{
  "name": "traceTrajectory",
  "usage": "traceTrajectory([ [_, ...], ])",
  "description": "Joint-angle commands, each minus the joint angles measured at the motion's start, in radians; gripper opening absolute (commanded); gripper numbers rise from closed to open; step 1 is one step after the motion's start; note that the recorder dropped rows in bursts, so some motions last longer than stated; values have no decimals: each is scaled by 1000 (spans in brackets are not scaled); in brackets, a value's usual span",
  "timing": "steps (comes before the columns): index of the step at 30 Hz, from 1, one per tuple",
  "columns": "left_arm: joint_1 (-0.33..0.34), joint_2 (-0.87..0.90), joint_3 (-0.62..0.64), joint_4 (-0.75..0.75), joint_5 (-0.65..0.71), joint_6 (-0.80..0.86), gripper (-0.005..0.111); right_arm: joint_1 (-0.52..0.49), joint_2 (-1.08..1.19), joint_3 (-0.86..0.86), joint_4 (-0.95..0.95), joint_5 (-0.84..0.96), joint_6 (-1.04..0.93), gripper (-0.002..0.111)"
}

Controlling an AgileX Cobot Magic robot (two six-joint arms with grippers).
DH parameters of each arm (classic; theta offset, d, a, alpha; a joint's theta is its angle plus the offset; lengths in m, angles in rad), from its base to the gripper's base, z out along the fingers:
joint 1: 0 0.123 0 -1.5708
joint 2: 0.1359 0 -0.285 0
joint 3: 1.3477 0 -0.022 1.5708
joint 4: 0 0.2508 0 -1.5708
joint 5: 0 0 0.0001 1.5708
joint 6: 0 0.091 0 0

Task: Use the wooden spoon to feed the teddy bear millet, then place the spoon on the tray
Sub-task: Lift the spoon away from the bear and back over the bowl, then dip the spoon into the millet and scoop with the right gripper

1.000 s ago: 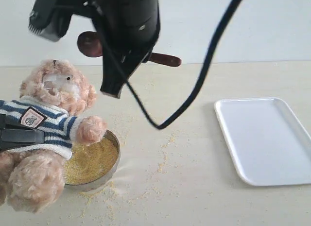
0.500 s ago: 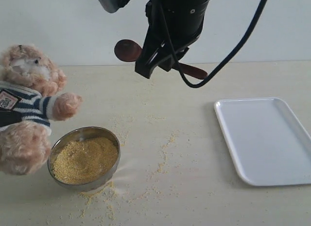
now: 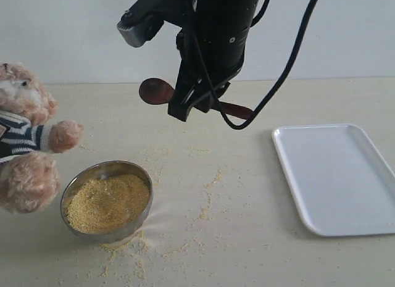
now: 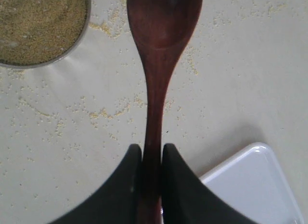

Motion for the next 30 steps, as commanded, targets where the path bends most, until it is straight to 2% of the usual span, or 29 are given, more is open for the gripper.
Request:
traceTrajectory([
  [1,1,22,-6,-52,-4,8,5,-4,8,0,36,-2,-67,0],
  [8,1,27,-6,-108,-6,41,5,-4,13,0,176,-2,-102,0],
  [17,1,27,-6,-202,-6,137,5,-2,34,0,144,-2,-154,0],
  [21,1,27,-6,-202,-6,146,5,44,58,0,149,-2,-176,0],
  [24,1,27,-6,-205,-32,146,5,118,90,0,54,-28,-176,0],
  [30,1,27,-6,-175,-116,131,5,234,171,0,-309,-136,-80,0],
])
